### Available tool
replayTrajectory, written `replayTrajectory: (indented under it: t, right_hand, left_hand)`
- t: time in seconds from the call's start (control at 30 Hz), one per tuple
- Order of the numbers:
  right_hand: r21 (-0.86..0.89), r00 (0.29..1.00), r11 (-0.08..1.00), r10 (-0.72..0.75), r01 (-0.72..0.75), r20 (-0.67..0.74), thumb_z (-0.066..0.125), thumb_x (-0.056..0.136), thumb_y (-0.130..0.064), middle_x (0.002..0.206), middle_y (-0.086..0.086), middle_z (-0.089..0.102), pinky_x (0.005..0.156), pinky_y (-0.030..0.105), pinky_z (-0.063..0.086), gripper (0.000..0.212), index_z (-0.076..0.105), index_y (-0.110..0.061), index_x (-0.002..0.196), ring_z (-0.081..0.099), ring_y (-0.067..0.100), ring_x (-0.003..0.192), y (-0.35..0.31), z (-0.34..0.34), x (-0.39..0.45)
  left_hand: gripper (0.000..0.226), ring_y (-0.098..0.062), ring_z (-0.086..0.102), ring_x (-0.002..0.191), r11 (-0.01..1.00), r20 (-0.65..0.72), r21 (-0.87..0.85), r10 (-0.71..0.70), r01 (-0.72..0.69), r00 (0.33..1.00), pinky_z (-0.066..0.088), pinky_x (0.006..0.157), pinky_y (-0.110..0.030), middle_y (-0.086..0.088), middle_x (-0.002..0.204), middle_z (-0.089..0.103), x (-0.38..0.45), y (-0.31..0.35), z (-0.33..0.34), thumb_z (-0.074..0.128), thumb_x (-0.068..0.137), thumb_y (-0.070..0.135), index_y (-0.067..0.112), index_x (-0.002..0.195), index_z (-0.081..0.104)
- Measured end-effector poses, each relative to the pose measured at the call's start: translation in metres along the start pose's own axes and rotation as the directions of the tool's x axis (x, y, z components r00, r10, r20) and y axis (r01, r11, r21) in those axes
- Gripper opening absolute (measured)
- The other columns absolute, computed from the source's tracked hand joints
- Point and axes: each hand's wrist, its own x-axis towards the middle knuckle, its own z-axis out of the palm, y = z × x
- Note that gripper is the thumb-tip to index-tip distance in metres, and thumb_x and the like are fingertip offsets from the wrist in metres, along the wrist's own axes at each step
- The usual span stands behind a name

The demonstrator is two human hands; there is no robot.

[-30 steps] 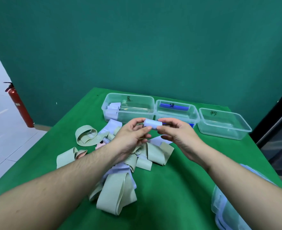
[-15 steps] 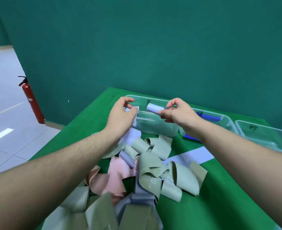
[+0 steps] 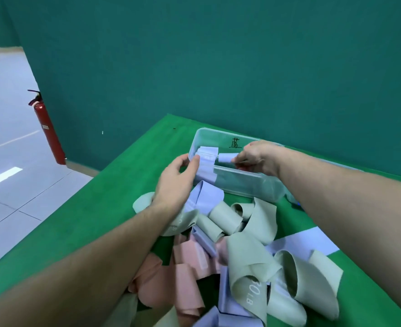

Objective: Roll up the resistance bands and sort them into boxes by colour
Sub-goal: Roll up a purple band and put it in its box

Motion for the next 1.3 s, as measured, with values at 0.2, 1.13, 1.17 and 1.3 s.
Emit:
replayTrajectory:
  t: [0.2,1.13,1.17,1.3]
  right_hand:
    - [0.135,0.998,0.989,0.068,-0.067,-0.002,0.060,0.092,0.006,0.075,0.009,0.056,0.047,0.018,0.053,0.018,0.054,-0.004,0.077,0.055,0.013,0.064,0.006,0.008,0.021]
    - [0.048,0.995,0.994,0.096,-0.094,-0.040,0.055,0.099,-0.002,0.037,0.001,0.054,0.035,0.016,0.045,0.025,0.053,-0.004,0.073,0.051,0.005,0.028,0.009,0.012,0.034]
    - [0.040,0.995,0.995,0.095,-0.094,-0.024,0.055,0.099,-0.003,0.037,0.000,0.055,0.036,0.015,0.046,0.024,0.053,-0.004,0.075,0.051,0.005,0.029,0.009,0.013,0.034]
    - [0.061,0.997,0.995,0.074,-0.073,-0.011,0.054,0.099,0.000,0.037,0.001,0.055,0.037,0.015,0.047,0.021,0.052,-0.002,0.077,0.052,0.006,0.029,0.008,0.015,0.033]
  left_hand:
    - [0.025,0.001,0.058,0.068,0.997,-0.006,-0.059,0.040,-0.040,0.999,0.050,0.078,-0.028,0.019,0.093,0.072,-0.001,-0.005,0.000,0.054,0.095,0.049,0.034,0.106,0.071]
    - [0.040,-0.008,0.055,0.070,1.000,-0.024,-0.010,0.013,-0.013,1.000,0.055,0.086,-0.043,0.020,0.096,0.071,0.007,-0.016,0.003,0.051,0.084,0.066,0.043,0.111,0.068]
    - [0.041,-0.008,0.055,0.071,1.000,-0.027,-0.006,0.012,-0.012,1.000,0.055,0.087,-0.043,0.019,0.098,0.071,0.007,-0.016,0.003,0.051,0.083,0.067,0.043,0.111,0.068]
    - [0.042,-0.007,0.056,0.073,1.000,-0.036,-0.009,0.011,-0.011,0.999,0.055,0.088,-0.044,0.019,0.101,0.071,0.009,-0.018,0.003,0.052,0.082,0.067,0.042,0.112,0.067]
